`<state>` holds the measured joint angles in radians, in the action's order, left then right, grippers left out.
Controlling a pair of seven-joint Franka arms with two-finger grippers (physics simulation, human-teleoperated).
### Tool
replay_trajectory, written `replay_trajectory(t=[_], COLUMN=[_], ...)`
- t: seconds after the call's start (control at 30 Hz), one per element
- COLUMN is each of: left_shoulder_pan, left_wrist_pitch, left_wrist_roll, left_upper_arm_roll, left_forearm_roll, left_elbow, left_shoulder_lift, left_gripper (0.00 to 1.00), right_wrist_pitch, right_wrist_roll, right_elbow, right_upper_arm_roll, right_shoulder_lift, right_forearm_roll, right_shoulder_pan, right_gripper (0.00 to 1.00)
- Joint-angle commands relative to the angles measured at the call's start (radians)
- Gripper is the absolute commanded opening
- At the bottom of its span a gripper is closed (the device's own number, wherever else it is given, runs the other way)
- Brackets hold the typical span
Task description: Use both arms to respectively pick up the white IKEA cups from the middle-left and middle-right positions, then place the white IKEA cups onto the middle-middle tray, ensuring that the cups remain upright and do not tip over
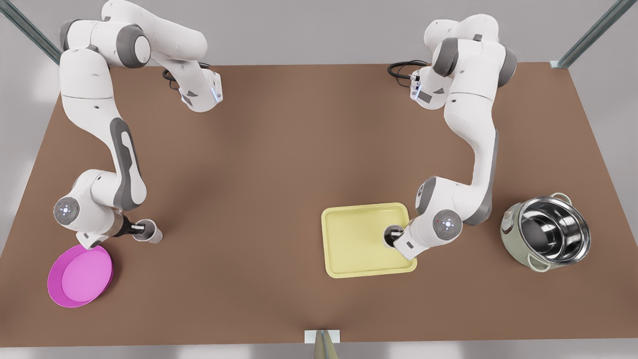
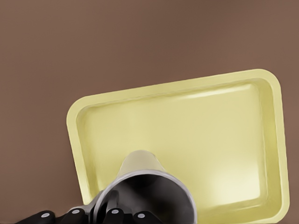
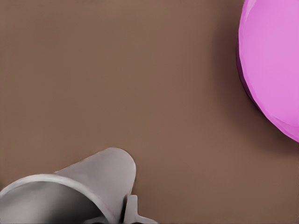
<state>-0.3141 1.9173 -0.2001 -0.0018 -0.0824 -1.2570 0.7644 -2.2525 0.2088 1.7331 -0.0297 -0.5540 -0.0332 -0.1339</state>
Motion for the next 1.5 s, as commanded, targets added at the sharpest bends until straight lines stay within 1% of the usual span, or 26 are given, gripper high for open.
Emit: replay_trajectory(t=[0.0,0.03,0.07,0.13,0.17,0.2,0.23,0.27,0.3,0.33,0.47,0.53,0.57,0.6,0.63,0.7,0.73,0.77,0.8,0.83,1.0,1.03,1.43,1.47], left_shoulder_pan=[-0.002,0.0,0.001,0.004,0.004,0.006,0.006,0.006,0.015,0.052,0.086,0.096,0.096,0.098,0.131,0.18,0.214,0.214,0.211,0.181,0.204,0.204,0.214,0.214], left_wrist_pitch=[-0.018,-0.018,-0.018,-0.018,-0.017,-0.006,-0.003,0.006,0.005,-0.004,-0.116,-0.17,-0.222,-0.313,-0.372,-0.497,-0.549,-0.618,-0.526,-0.524,-0.572,-0.554,-0.538,-0.538], left_wrist_roll=[-0.211,-0.211,-0.209,-0.208,-0.208,-0.206,-0.205,-0.205,-0.205,-0.203,-0.206,-0.208,-0.208,-0.203,-0.2,-0.037,-0.016,-0.012,-0.012,-0.013,-0.013,-0.013,-0.013,-0.013], left_upper_arm_roll=[0.0,0.0,0.0,0.0,-0.001,-0.007,-0.007,-0.007,-0.007,-0.05,-0.056,-0.058,-0.058,-0.055,-0.055,-0.055,-0.055,-0.046,-0.04,-0.035,-0.038,-0.04,-0.04,-0.04], left_forearm_roll=[0.004,0.003,0.001,0.001,-0.003,-0.003,-0.003,-0.005,-0.007,-0.003,-0.002,0.001,0.006,0.027,0.027,0.066,0.069,0.073,0.076,0.081,0.062,0.064,0.058,0.043], left_elbow=[0.001,-0.001,-0.001,-0.001,-0.001,-0.001,-0.001,-0.001,-0.001,0.001,0.01,0.01,0.01,0.01,0.01,0.01,0.01,0.004,-0.145,-0.182,-0.17,-0.167,-0.17,-0.17], left_shoulder_lift=[0.018,0.029,0.046,0.066,0.072,0.078,0.078,0.078,0.078,0.07,0.01,-0.014,-0.033,-0.085,-0.166,-0.282,-0.344,-0.417,-0.54,-0.573,-0.545,-0.545,-0.53,-0.524], left_gripper=[0.21,0.21,0.21,0.21,0.21,0.31,0.77,1.0,1.0,1.0,1.0,1.0,1.0,1.0,1.0,1.0,1.0,1.0,1.0,1.0,1.0,1.0,1.0,1.0], right_wrist_pitch=[0.056,0.097,0.099,0.097,0.096,0.094,0.09,0.074,0.025,0.019,-0.062,-0.159,-0.16,-0.16,-0.16,-0.162,-0.163,-0.17,-0.179,-0.18,-0.18,-0.176,-0.168,-0.082], right_wrist_roll=[0.026,0.023,0.006,-0.163,-0.359,-0.526,-0.673,-0.793,-0.917,-1.003,-1.221,-1.296,-1.298,-1.298,-1.298,-1.298,-1.3,-1.298,-1.298,-1.298,-1.298,-1.295,-1.292,-1.295], right_elbow=[-0.058,-0.105,-0.118,-0.135,-0.15,-0.174,-0.202,-0.236,-0.25,-0.312,-0.556,-0.56,-0.564,-0.587,-0.612,-0.664,-0.693,-0.725,-0.728,-0.728,-0.722,-0.722,-0.725,-0.705], right_upper_arm_roll=[0.034,0.076,0.113,0.113,0.113,0.113,0.113,0.111,0.111,0.109,0.1,0.094,0.094,0.094,0.091,0.091,0.091,0.094,0.097,0.097,0.1,0.099,0.096,0.093], right_shoulder_lift=[0.002,0.003,0.005,0.002,0.003,0.003,0.003,-0.021,-0.049,-0.101,-0.311,-0.349,-0.353,-0.376,-0.405,-0.442,-0.471,-0.495,-0.504,-0.506,-0.521,-0.52,-0.501,-0.411], right_forearm_roll=[-0.019,-0.063,-0.103,-0.111,-0.111,-0.113,-0.102,-0.108,-0.106,-0.103,-0.097,-0.094,-0.094,-0.094,-0.094,-0.094,-0.094,-0.094,-0.094,-0.096,-0.1,-0.1,-0.103,-0.109], right_shoulder_pan=[0.014,0.028,0.049,0.155,0.247,0.327,0.391,0.456,0.506,0.551,0.665,0.706,0.712,0.727,0.746,0.766,0.772,0.778,0.783,0.789,0.804,0.803,0.795,0.787], right_gripper=[0.21,0.21,0.21,0.21,0.21,0.21,0.21,0.21,0.21,0.21,0.21,0.21,0.21,0.21,0.21,0.21,0.21,0.21,0.21,0.21,0.21,1.0,1.0,1.0])
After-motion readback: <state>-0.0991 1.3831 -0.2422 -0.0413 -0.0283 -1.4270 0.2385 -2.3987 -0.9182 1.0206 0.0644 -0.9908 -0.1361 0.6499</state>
